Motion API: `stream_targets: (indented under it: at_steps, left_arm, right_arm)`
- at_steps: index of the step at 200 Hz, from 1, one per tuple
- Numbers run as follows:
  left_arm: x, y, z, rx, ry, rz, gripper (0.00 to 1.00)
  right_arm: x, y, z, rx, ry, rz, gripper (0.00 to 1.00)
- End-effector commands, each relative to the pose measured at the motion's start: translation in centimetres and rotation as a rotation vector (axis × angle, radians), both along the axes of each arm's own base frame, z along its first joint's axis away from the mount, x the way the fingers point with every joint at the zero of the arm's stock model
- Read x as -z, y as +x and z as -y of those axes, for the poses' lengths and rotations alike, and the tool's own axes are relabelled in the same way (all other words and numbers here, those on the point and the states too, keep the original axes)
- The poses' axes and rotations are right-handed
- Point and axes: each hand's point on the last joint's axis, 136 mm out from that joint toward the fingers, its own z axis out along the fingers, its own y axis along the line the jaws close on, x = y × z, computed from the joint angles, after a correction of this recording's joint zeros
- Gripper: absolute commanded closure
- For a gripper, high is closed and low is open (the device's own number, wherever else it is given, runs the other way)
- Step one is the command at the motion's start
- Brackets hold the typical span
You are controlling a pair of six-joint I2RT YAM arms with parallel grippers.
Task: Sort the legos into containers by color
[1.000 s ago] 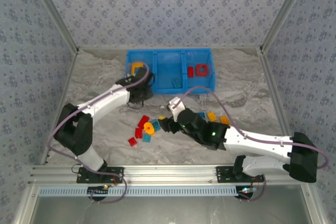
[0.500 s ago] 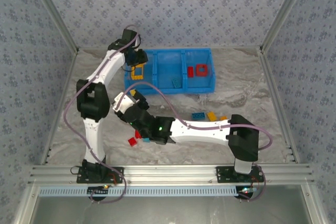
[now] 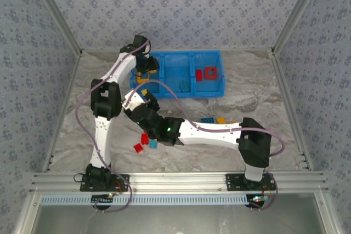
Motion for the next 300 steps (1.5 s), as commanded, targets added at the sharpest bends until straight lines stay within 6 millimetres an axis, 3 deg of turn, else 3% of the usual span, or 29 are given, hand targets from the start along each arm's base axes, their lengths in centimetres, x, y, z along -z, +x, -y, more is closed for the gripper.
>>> stream_targets:
  at_steps: [1,25,50,79,105,120,125,135,137,171,199,221,238,265,300]
  left_arm:
    - [-0.4,0.3,0.1,0.014,-0.023,-0.001,0.54]
    - [-0.3,-0.1,-0.1,0.007,-0.014,-0.011,0.48]
    - [-1.8,-0.4,-0.3,-0.007,-0.016,0.016,0.44]
    - [-6.3,-1.0,-0.6,-0.031,-0.035,0.096,0.44]
    - [-11.7,-2.8,-1.4,-0.077,-0.025,0.188,0.43]
    - [-15.3,-4.6,-1.7,-0.097,-0.03,0.259,0.41]
    - [-15.3,-5.6,-1.8,-0.096,-0.027,0.258,0.41]
    - [-17.3,-7.3,-1.5,-0.088,-0.05,0.312,0.39]
    - [-17.4,-7.7,-1.4,-0.085,-0.054,0.317,0.39]
    - [-20.9,-16.7,2.3,0.091,-0.126,0.44,0.33]
    - [-20.1,-25.5,5.6,0.269,-0.174,0.475,0.3]
    - [-17.7,-31.9,7.0,0.386,-0.167,0.463,0.29]
    - [-15.6,-35.7,7.1,0.436,-0.16,0.457,0.29]
    - [-12.7,-39.7,7.0,0.467,-0.191,0.46,0.28]
    - [-9.9,-41.7,7.3,0.476,-0.19,0.421,0.27]
  right_arm:
    - [-2.1,0.2,0.7,0.034,0.063,-0.01,0.3]
    - [-1.9,0.3,1.3,0.044,0.072,-0.022,0.3]
    - [-2.1,0.1,1.9,0.052,0.078,-0.028,0.3]
    - [-2.8,0.1,3.8,0.081,0.1,-0.03,0.3]
    - [-3.0,0.5,7.9,0.156,0.154,-0.088,0.31]
    - [-2.0,0.6,11.0,0.219,0.165,-0.149,0.31]
    - [-1.5,0.6,12.2,0.242,0.165,-0.175,0.31]
    - [-0.7,0.7,14.6,0.302,0.167,-0.228,0.32]
    - [0.4,0.6,15.3,0.318,0.149,-0.245,0.32]
    - [5.0,-1.1,22.9,0.474,0.167,-0.454,0.32]
    - [9.2,-3.9,26.1,0.505,0.149,-0.647,0.32]
    - [13.2,-6.4,27.1,0.5,0.113,-0.837,0.3]
    - [16.1,-7.9,27.5,0.5,0.083,-0.952,0.29]
    - [19.3,-8.7,27.8,0.503,0.079,-1.074,0.28]
    - [21.6,-8.8,28.0,0.529,0.04,-1.13,0.28]
